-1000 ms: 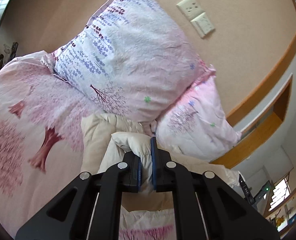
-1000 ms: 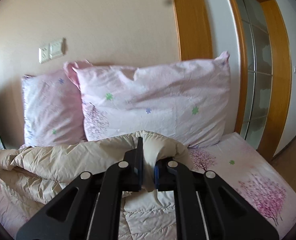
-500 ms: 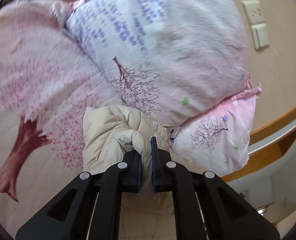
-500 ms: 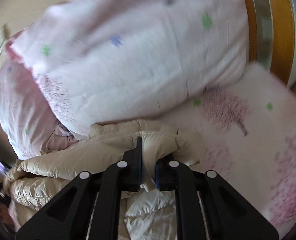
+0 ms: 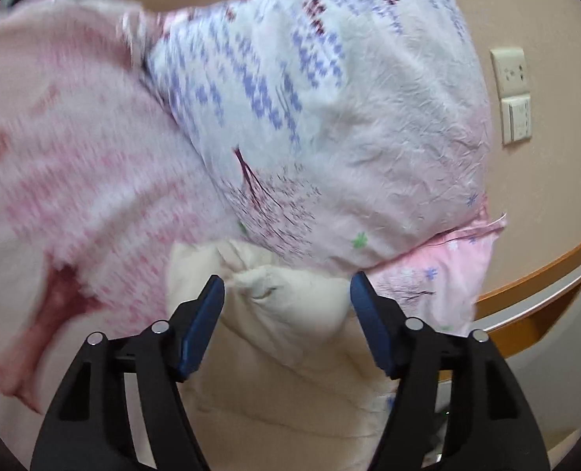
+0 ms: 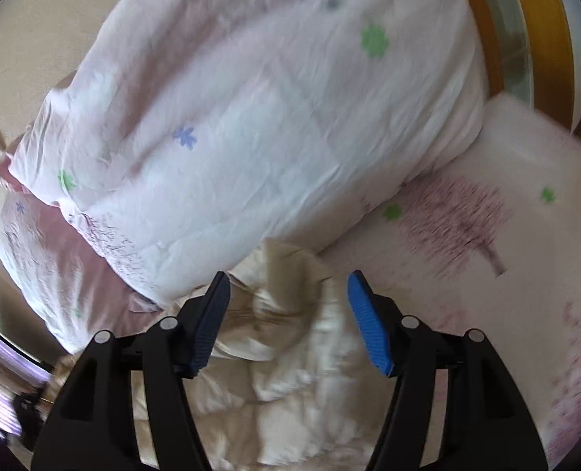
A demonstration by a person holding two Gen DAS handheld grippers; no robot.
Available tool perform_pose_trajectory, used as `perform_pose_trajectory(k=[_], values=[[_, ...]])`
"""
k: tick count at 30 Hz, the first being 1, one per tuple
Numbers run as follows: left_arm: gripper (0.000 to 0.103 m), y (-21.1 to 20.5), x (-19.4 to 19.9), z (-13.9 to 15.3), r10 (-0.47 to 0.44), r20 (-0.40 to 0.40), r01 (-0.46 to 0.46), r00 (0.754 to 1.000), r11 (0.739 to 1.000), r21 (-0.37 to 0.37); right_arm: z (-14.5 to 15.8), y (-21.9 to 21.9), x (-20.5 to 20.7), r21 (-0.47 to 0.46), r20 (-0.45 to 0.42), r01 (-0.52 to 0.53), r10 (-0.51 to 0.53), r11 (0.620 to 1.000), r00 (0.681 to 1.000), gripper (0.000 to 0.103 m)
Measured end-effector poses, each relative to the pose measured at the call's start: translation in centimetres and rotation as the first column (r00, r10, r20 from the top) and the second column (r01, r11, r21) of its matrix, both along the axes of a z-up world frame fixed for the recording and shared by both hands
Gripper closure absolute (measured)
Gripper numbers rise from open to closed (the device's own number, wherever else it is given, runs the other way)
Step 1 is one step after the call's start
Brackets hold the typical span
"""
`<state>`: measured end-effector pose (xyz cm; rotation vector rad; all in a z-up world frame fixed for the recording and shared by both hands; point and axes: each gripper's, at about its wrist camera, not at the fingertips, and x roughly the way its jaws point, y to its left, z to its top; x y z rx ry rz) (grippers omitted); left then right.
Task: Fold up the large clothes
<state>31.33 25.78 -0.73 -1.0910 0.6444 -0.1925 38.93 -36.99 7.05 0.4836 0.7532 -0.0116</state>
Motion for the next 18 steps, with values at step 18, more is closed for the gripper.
perform_pose_trajectory(k=[18], values=[[0.036,-3.7,2.5,1.2,-0.145,-0.109,0.176,0.983,0.91,0.375,-2.6,2.2,3.2,-0.231,-0.255,-0.208,0.147,0.95,0.956,0.041]])
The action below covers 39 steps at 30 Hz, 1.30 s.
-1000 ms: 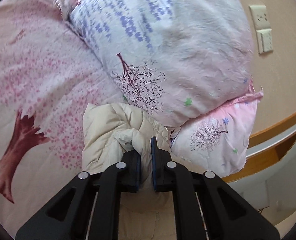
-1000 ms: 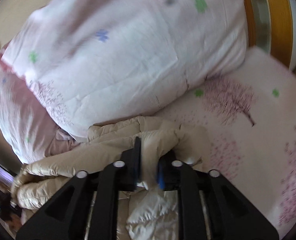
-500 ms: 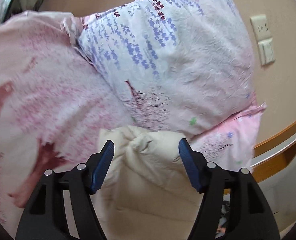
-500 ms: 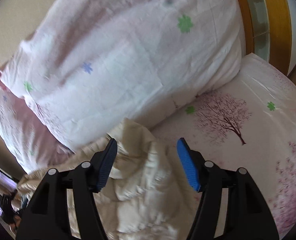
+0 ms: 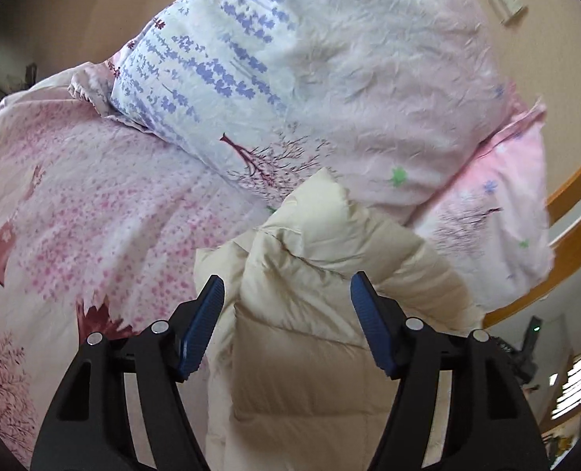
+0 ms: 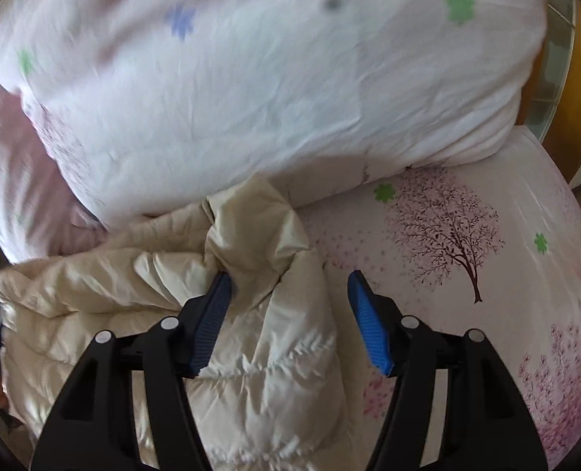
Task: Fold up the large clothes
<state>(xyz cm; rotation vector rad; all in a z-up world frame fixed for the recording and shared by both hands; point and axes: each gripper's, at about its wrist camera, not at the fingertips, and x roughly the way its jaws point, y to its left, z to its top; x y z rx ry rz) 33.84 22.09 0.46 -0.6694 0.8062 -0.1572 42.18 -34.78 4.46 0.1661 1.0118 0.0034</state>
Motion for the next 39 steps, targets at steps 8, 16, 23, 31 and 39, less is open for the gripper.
perform_pose_trajectory(k=[8,16,23,31,39], values=[[0.057,0.0,1.5,-1.3,0.041,-0.057,-0.042,0.998,0.999,-0.026,-0.9,-0.4,1.0,0.096,-0.01,0.055,-0.054,0.994,0.998,0.091],[0.087,-0.6,1.5,-2.2,0.083,-0.077,-0.08,0.994,0.996,0.047,-1.2,-2.6,-0.8,0.176,-0.005,0.232,-0.235,0.957,0.972,0.095],[0.087,-1.9,1.8,-2.6,0.121,-0.101,-0.109,0.988,0.987,0.115,-2.7,-1.2,0.4,0.062,-0.088,0.271,-0.266,0.96,0.96,0.091],[0.086,-0.2,-1.9,-0.8,0.117,-0.012,-0.116,0.993,0.993,0.028,2.1,0.1,-5.6,0.039,0.089,0.169,-0.172,0.985,0.981,0.061],[0.068,-3.8,-5.9,2.0,0.026,0.127,-0.042,0.992,0.991,0.128,3.1,3.3,-11.5,0.062,0.149,-0.026,0.017,0.998,0.989,0.061]])
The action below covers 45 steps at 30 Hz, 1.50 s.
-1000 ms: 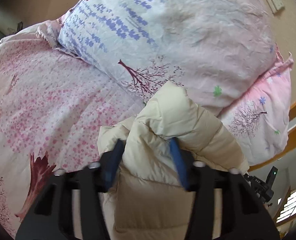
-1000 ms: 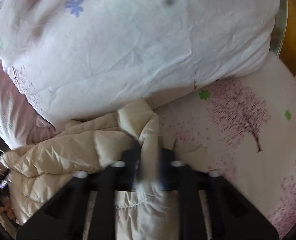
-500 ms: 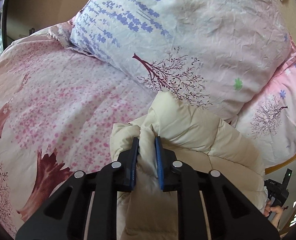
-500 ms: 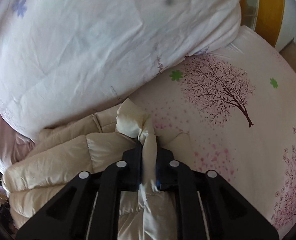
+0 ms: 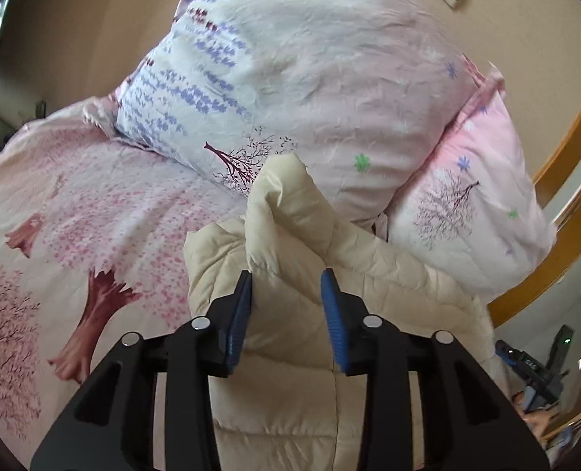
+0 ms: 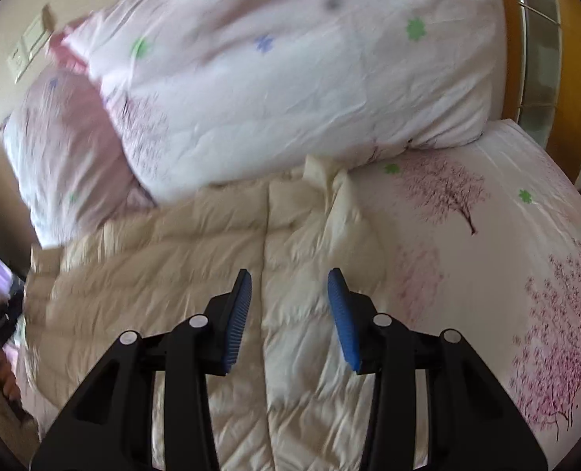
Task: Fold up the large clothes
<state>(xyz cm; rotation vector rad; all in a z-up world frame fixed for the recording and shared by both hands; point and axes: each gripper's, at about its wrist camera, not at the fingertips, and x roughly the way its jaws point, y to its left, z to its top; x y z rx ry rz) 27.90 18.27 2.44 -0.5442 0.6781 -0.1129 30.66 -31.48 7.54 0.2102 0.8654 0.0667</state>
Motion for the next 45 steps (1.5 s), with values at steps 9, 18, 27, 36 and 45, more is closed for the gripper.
perform_pose_trajectory(k=[9,18,27,36,45], values=[[0.062,0.3,-1.5,0.0,0.086,0.055,-0.087,0.995,0.996,0.03,-4.3,0.1,0.4,-0.054,-0.1,0.011,-0.016,0.998,0.995,0.062],[0.061,-3.0,0.6,-1.6,-0.042,-0.06,0.048,0.997,0.995,0.09,-5.5,0.2,0.7,-0.058,-0.127,0.026,-0.033,0.998,0.991,0.06],[0.062,-3.1,2.6,-4.3,-0.023,-0.144,0.042,0.989,0.991,0.129,-6.8,-1.3,0.7,0.015,-0.153,0.09,-0.086,0.996,0.984,0.06],[0.056,-2.1,-0.3,-3.2,-0.047,-0.128,0.056,0.991,0.996,0.067,-4.7,-2.6,-3.6,0.024,-0.082,0.077,-0.074,0.997,0.994,0.056],[0.056,-2.7,0.5,-5.1,-0.054,-0.166,0.064,0.985,0.997,0.053,-7.0,-2.2,-1.8,0.029,-0.15,0.09,-0.084,0.996,0.985,0.056]])
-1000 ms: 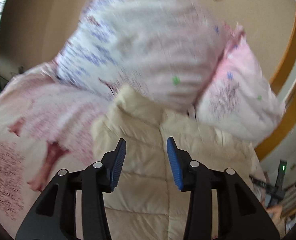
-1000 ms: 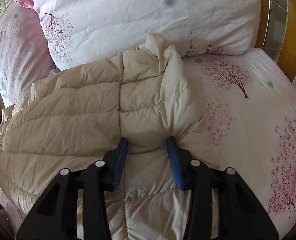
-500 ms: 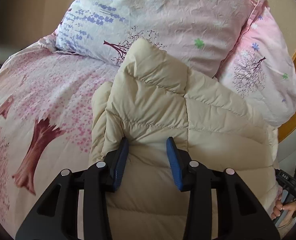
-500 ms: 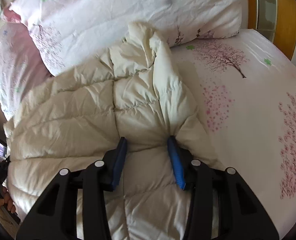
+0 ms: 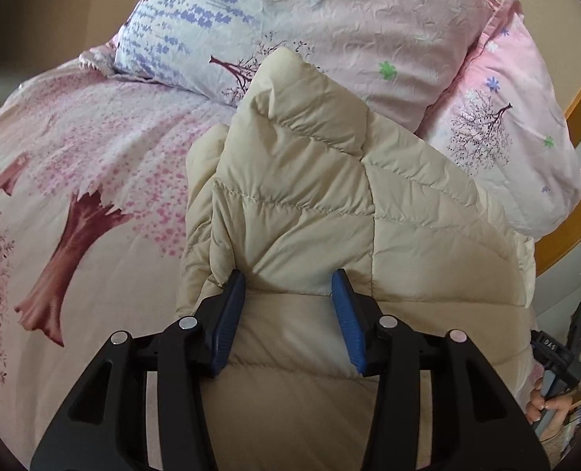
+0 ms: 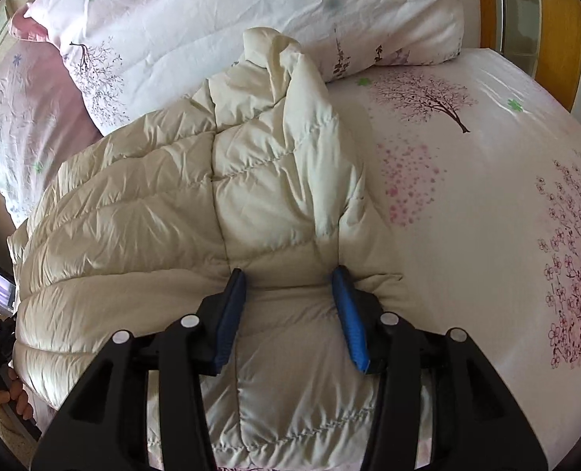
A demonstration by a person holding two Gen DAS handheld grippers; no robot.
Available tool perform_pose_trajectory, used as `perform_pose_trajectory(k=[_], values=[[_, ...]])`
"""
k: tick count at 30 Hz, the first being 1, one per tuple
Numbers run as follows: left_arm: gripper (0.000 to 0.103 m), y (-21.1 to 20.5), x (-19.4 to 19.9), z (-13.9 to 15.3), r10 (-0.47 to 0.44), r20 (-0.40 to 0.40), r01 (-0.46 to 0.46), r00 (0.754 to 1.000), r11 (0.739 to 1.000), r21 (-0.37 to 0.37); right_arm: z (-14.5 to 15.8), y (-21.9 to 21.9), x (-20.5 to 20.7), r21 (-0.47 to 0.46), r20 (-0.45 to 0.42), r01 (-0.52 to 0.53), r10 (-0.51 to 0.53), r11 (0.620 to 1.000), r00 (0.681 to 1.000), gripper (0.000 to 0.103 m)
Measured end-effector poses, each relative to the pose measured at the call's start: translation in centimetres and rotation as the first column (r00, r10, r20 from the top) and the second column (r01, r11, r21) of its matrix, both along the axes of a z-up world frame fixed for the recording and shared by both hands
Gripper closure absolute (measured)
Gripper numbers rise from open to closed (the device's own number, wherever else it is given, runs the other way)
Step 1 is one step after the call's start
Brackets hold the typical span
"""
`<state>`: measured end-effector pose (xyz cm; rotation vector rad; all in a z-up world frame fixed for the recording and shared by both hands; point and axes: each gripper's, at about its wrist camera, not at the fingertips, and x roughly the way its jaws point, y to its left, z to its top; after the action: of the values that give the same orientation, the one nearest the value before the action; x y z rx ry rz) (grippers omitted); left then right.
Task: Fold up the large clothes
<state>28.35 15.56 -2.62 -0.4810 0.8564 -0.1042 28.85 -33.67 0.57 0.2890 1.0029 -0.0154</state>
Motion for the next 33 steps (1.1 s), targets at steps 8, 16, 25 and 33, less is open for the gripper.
perform_pose_trajectory(k=[8,16,25,33], values=[[0.053,3.5,-4.1,1.1,0.035,0.023,-0.03,0.999,0.983,-0.181,2.1,-3.2,-1.5,0.152,0.022,0.027,-0.031,0.988,0.999,0.036],[0.039,7.4,-6.6,-0.2,0.077,-0.071,-0.092,0.995,0.964,-0.248,2.3,-7.8,-3.6,0.298,-0.085,0.141,-0.121,0.944,0.989,0.024],[0.039,6.1,-7.3,-2.6,-0.014,-0.122,-0.04,0.992,0.906,-0.421,-0.4,-8.4,-4.3,0.432,-0.191,0.17,-0.094,0.886,0.977,0.035],[0.073,4.5,-7.0,-3.7,-0.003,-0.119,-0.057,0.993,0.863,-0.502,-1.0,-8.6,-5.2,0.562,-0.179,0.154,-0.063,0.813,0.982,0.084]])
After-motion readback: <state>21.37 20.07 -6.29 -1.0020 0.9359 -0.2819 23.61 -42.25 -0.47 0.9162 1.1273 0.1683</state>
